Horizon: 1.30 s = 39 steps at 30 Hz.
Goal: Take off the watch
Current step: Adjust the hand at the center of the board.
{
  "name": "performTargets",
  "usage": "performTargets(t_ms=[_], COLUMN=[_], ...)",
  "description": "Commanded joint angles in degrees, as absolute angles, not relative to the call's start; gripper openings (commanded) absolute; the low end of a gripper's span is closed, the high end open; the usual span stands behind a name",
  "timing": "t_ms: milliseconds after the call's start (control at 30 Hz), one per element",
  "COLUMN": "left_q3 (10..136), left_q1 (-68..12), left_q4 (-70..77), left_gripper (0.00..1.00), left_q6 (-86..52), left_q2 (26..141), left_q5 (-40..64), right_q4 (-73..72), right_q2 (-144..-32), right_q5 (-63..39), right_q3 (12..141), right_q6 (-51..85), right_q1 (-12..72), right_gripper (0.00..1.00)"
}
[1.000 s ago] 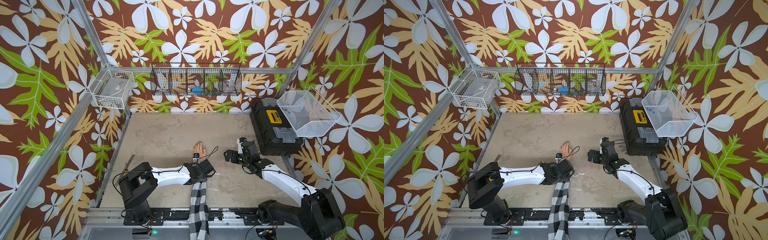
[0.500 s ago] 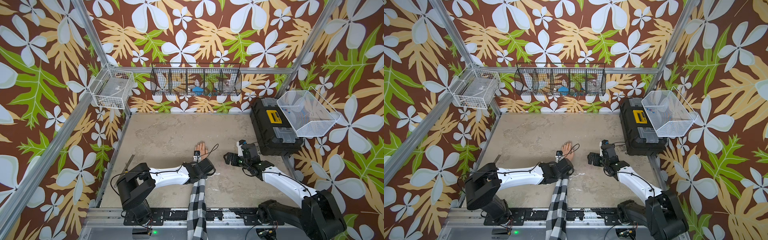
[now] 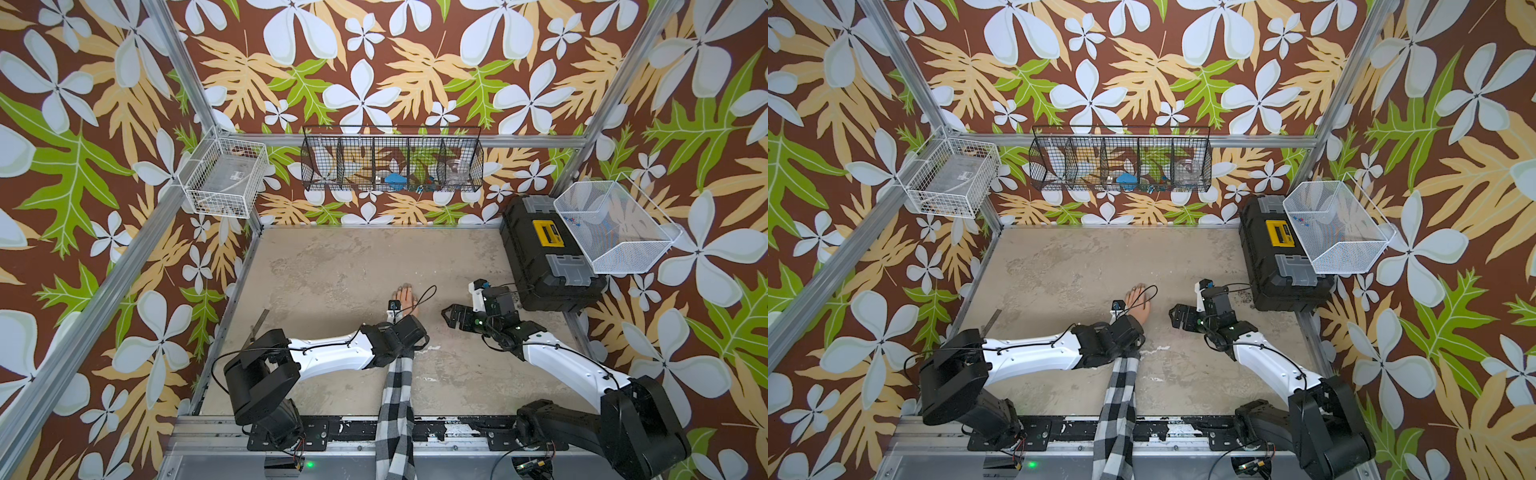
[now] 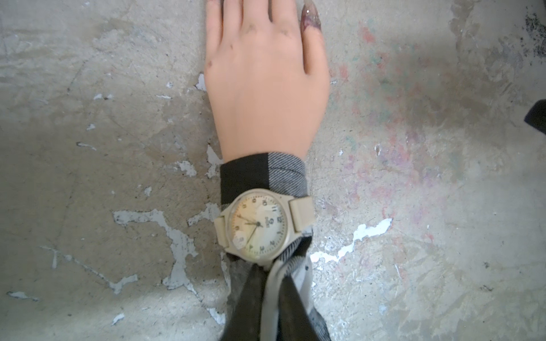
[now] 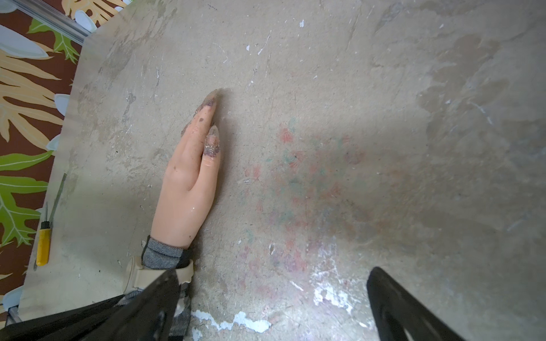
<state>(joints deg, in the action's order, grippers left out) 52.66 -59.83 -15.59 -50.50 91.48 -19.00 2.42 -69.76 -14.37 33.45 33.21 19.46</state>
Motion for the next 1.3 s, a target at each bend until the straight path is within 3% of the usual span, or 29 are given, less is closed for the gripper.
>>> performTargets(t_ms=[0,100,200,567,700,933,1067,1267], left_q3=[52.40,52.03,51.95,55.07,55.79,54.29,53.92,54.13], left_q1=[-59.97,-59.90,-59.96,-60.38,-60.39,-60.39,-60.42,-60.40], left_q4=[-15.38,-14.81,-14.94,-19.05,-19.48,-16.87,-16.26,-16.25], left_gripper=[0.42,0.55,0.59,0.64,0.55,0.29,0.21,0.16], left_q6=[-50.35,-50.27,-50.19,-50.54,-50.54,-50.55,-50.10,-49.66], left_q2=[91.32,91.06,91.51,98.02,99.11,99.43,98.06,95.10], left_q5=[-17.89,-16.50,-14.94,-14.87,-15.56,-13.96,-14.12,-14.31], right_q4=[0.80,0.63,0.40,-0.18,-0.18,-0.88,-2.23,-5.42], right_q2=[-70.13,-70.46,-70.75,-70.93,-70.66,-70.48,-70.89,-72.93], right_q5=[-15.47,-15.36,-15.18,-14.85,-14.85,-16.53,-19.33,-23.97], right_q3=[33.93,33.84,33.66,33.84,33.58,32.87,32.74,32.57], right_q6=[34.10,34.09,34.16,34.45,34.30,34.53,34.95,37.47], right_q1=[19.42,19.45,19.43,19.45,19.50,19.46,19.47,19.47], right_gripper=[1.00,1.00,1.00,1.00,1.00,1.00,1.00,1.00])
